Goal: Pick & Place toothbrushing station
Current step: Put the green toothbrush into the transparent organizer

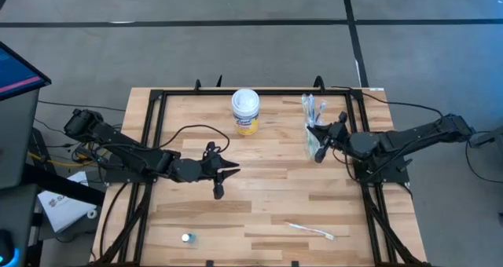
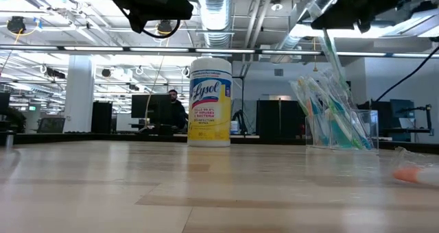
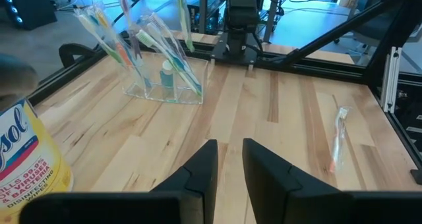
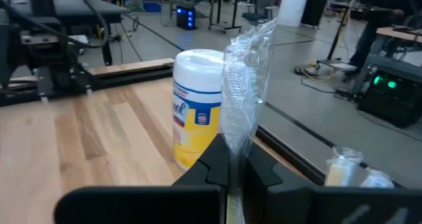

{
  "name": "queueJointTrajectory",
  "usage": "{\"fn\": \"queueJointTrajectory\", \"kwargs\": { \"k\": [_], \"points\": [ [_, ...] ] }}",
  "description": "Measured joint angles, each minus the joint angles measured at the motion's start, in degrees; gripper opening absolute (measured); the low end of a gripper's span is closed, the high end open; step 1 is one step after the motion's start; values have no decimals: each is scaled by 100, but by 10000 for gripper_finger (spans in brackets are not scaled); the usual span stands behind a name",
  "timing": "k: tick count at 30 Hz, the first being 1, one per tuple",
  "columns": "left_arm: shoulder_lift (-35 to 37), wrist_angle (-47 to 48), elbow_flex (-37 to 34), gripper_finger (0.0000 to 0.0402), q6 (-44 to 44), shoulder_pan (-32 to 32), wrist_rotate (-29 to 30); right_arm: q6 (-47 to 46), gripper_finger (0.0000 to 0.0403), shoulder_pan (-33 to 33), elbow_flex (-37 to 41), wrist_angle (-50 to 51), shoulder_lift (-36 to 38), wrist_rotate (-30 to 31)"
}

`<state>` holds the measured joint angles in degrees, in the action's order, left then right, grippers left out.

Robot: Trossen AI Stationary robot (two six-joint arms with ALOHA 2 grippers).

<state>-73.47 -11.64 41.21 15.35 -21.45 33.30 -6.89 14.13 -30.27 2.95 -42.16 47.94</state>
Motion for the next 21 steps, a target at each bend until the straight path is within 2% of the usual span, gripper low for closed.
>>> {"fn": "queueJointTrajectory", "kwargs": {
  "k": [3, 10, 15, 21],
  "points": [
    [0, 0, 0, 67, -4, 0, 0, -1, 4, 63, 170, -89, 231, -4],
    [0, 2, 0, 67, 0, 0, 20, 25, 4, 92, 1161, -946, 1072, -157],
    [0, 2, 0, 67, 2, 0, 19, -10, 4, 89, 1485, -926, 1509, -160],
    [0, 2, 0, 67, -2, 2, 17, -202, 4, 84, 1838, -950, 1685, -155]
  ]
}}
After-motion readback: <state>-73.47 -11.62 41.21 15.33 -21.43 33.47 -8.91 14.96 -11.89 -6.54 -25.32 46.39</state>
